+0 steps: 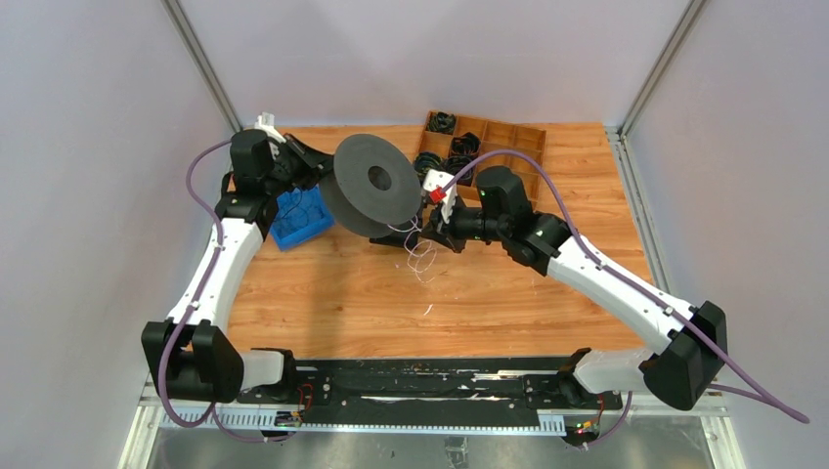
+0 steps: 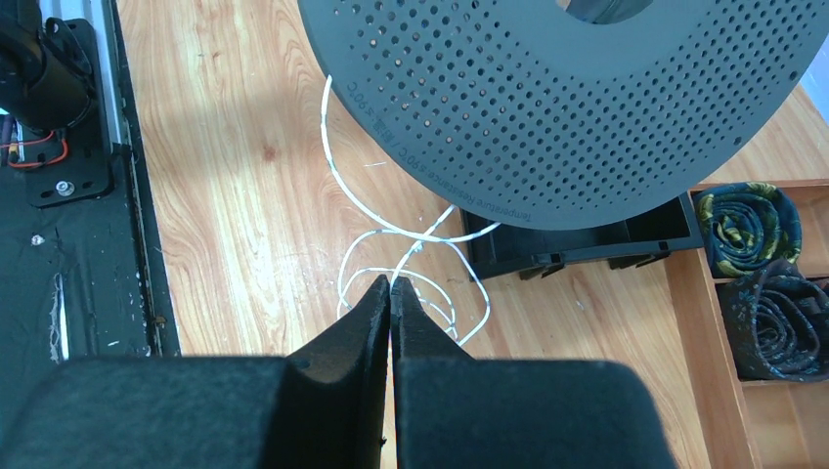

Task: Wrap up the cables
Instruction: Wrap the cable around the cable reel.

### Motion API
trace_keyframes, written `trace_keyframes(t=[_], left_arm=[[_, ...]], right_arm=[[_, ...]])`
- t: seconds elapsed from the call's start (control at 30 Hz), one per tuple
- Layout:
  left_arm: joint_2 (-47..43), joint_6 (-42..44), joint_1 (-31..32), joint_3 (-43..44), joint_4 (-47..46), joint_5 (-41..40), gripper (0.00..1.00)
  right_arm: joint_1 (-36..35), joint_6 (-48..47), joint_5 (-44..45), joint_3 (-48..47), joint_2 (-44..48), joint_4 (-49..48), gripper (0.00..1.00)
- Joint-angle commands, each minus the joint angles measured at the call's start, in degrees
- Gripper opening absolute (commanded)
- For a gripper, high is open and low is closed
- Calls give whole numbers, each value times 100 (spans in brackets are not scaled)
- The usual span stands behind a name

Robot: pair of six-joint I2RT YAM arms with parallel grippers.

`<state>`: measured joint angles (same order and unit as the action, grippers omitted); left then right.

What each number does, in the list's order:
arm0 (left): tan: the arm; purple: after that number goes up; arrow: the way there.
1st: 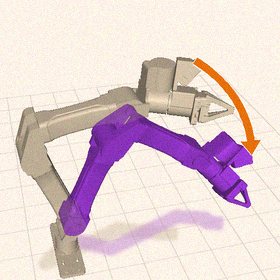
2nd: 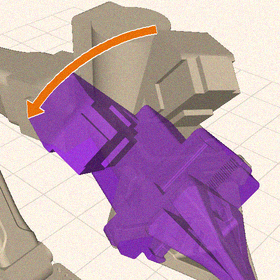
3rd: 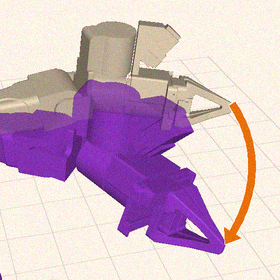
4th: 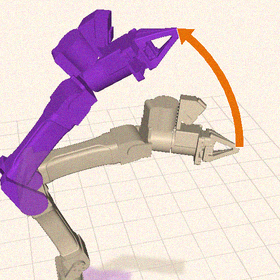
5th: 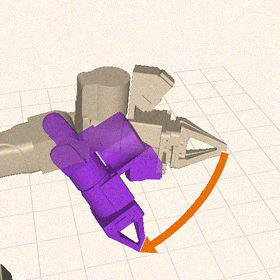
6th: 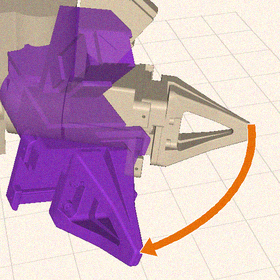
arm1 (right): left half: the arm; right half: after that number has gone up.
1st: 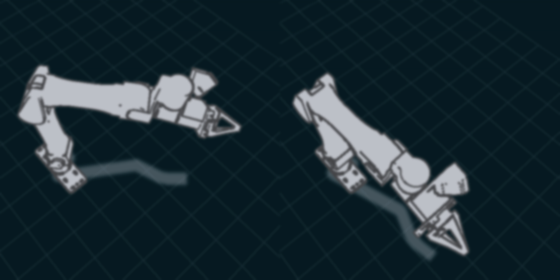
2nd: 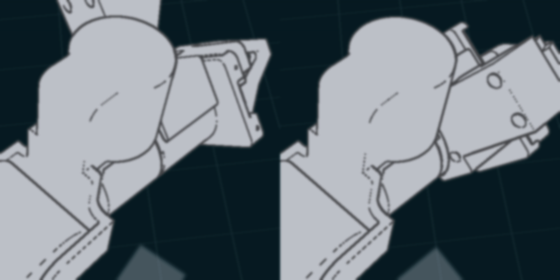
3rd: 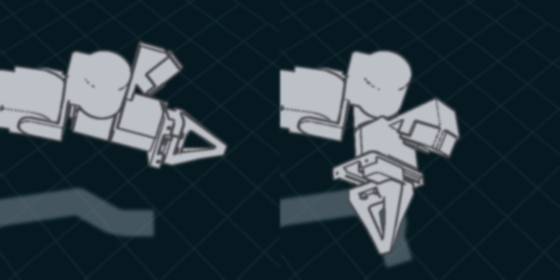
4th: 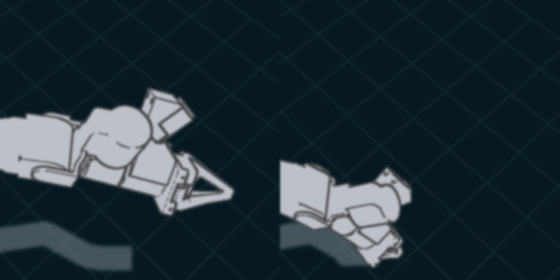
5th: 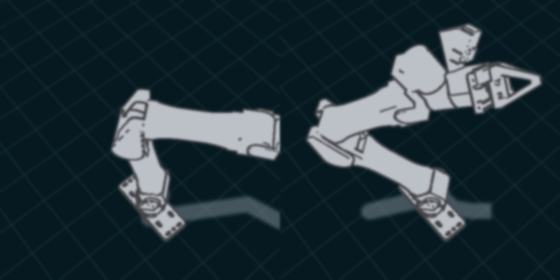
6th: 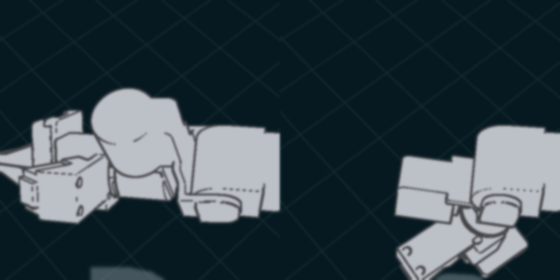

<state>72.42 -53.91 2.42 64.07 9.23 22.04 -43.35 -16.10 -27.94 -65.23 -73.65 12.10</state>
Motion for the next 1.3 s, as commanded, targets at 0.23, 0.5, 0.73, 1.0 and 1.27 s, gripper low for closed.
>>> trace_keyframes(t=[0.23, 0.5, 0.73, 1.0, 1.27], left_arm=[[-119, 176, 87, 307, -378, -543, 0], [-112, 481, 271, 362, -273, -805, 0], [-114, 953, 530, 481, -79, -1212, 0], [-200, 1638, 872, 601, 100, -1771, 0], [-272, 2424, 1274, 643, 167, -2318, 0]], right_arm=[[-315, -37, -408, -138, -179, 472, 1], [-879, 41, -331, -569, -659, 587, 1], [-1197, 294, -649, -1283, -1130, 954, 1], [-1211, 555, -1197, -2135, -1473, 1312, 1], [-1212, 491, -1292, -2688, -1546, 1760, 2]])
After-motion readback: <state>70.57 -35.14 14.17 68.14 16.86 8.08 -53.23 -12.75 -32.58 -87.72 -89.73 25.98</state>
